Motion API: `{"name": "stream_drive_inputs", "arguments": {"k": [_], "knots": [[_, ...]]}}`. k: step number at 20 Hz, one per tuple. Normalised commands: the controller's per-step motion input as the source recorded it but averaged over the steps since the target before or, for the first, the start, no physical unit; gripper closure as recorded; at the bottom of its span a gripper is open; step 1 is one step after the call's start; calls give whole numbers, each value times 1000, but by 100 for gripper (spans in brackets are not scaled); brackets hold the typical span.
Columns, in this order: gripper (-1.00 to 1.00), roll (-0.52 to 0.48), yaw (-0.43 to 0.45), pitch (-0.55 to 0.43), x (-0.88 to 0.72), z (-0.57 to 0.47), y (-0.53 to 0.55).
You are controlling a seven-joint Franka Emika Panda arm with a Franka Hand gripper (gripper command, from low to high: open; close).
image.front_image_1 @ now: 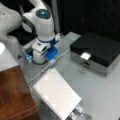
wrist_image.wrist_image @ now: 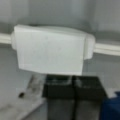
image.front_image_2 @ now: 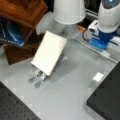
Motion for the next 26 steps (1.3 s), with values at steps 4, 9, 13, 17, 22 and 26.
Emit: {"name": "stream_drive_inputs", "arguments": {"k": [4,9,13,17,22,26], "knots": [[100,87,-82,-324,-388,-275,-8],[100,99,-99,-317,-427,-332,38],[100,115,-74,-331,-528,-295,20],[100,138,-54,-369,-616,-285,3],[100,156,-49,-396,-721,-321,-9],[100,162,-40,-439,-823,-382,-46]]}}
